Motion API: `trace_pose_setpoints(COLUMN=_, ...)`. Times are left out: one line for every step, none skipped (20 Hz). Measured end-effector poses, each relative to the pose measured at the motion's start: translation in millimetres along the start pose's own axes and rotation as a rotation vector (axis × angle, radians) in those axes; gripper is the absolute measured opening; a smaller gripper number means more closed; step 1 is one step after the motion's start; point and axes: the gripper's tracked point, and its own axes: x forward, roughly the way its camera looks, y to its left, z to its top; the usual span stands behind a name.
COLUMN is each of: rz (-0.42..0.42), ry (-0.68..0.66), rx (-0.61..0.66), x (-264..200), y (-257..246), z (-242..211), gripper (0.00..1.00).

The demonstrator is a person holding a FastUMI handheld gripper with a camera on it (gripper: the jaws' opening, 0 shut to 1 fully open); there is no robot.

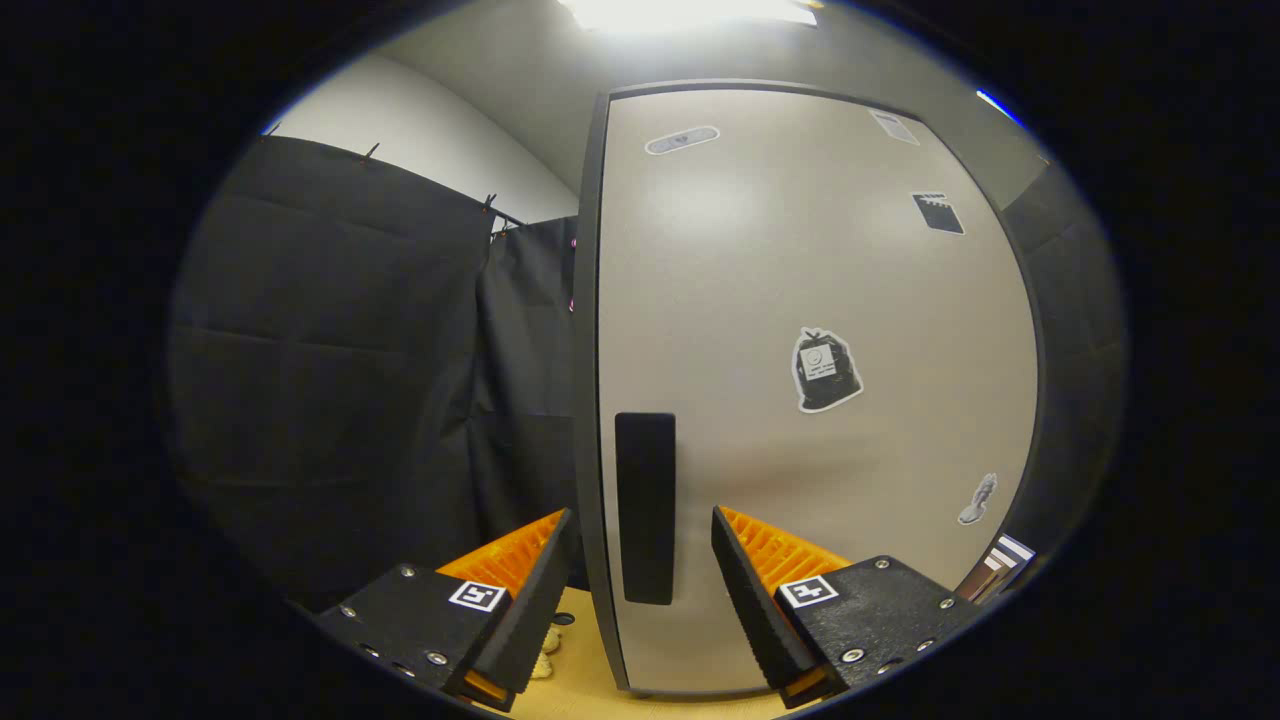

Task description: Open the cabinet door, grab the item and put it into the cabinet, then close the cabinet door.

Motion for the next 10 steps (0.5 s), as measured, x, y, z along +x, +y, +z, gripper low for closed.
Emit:
trace_pose_setpoints(rz=-0.003, ry=0.015, rx=-0.010, x=6, y=0, z=-3, gripper=0.82)
trace_pose_setpoints(rz=-0.011, ry=0.030, rx=-0.017, x=12, y=-1, z=-7, gripper=0.77)
trace_pose_setpoints(rz=-0.020, ry=0.047, rx=-0.017, x=18, y=-3, z=-11, gripper=0.74)
trace_pose_setpoints(rz=-0.026, ry=0.066, rx=-0.006, x=23, y=-4, z=-16, gripper=0.68)
trace_pose_setpoints(rz=-0.026, ry=0.085, rx=0.018, x=26, y=-5, z=-20, gripper=0.64)
trace_pose_setpoints(rz=-0.025, ry=0.091, rx=0.051, x=24, y=-5, z=-19, gripper=0.50)
trace_pose_setpoints(rz=-0.023, ry=0.099, rx=0.062, x=28, y=-6, z=-21, gripper=0.36)
trace_pose_setpoints(rz=-0.024, ry=0.097, rx=0.054, x=26, y=-7, z=-20, gripper=0.33)
trace_pose_setpoints(rz=-0.026, ry=0.098, rx=0.036, x=27, y=-7, z=-20, gripper=0.29)
trace_pose_setpoints(rz=-0.025, ry=0.097, rx=0.023, x=25, y=-6, z=-21, gripper=0.26)
